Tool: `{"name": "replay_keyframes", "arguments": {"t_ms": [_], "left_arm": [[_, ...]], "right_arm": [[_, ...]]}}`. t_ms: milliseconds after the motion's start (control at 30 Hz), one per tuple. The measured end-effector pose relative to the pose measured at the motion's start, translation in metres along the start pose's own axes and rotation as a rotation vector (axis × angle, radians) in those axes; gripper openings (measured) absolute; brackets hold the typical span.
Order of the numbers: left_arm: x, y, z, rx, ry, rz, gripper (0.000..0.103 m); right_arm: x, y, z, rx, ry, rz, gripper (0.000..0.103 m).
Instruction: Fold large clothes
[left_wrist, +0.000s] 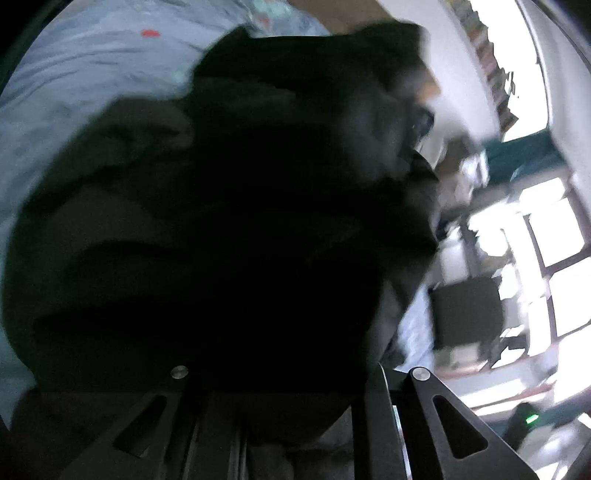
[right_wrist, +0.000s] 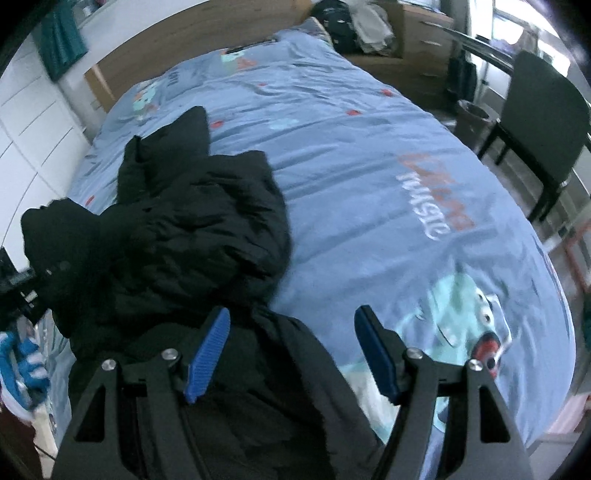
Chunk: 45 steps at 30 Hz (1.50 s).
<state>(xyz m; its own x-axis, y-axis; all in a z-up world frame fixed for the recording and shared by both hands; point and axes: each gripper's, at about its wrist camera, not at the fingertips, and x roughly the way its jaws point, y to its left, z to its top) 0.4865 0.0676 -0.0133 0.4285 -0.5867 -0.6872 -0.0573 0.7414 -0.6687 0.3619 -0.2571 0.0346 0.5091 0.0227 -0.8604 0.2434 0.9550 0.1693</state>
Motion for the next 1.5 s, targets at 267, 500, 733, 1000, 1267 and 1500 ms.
{"name": "replay_keyframes", "arguments": {"t_ms": [267,500,733,1000,1267,1500], "left_arm": [[0.023,-0.003,-0.053,0.028,0.094,0.025,0.043],[0.005,-0.002,-0.081,0.102,0.156,0.015,0.058],[-0.023,-0.006,-0.094,0.181,0.175,0.054,0.062],[-0.058,0.001,-0.045,0.255,0.037,0.184,0.071],[-0.022,0.016,-0.006,0.298,-0.066,0.353,0.071],[0.011,0.063,-0.026,0.263,-0.019,0.426,0.071]], "right_arm": [[-0.001,-0.030,-0.018,0.032,0.013,-0.012,0.069],[0.000,-0.024,-0.021,0.019,0.005,0.015,0.069],[0.001,0.020,-0.012,-0.056,-0.016,0.062,0.069],[0.006,0.115,0.002,-0.200,-0.041,0.185,0.069],[0.055,0.210,0.008,-0.404,-0.009,0.245,0.069],[0.119,0.215,-0.023,-0.513,0.112,0.190,0.069]]}}
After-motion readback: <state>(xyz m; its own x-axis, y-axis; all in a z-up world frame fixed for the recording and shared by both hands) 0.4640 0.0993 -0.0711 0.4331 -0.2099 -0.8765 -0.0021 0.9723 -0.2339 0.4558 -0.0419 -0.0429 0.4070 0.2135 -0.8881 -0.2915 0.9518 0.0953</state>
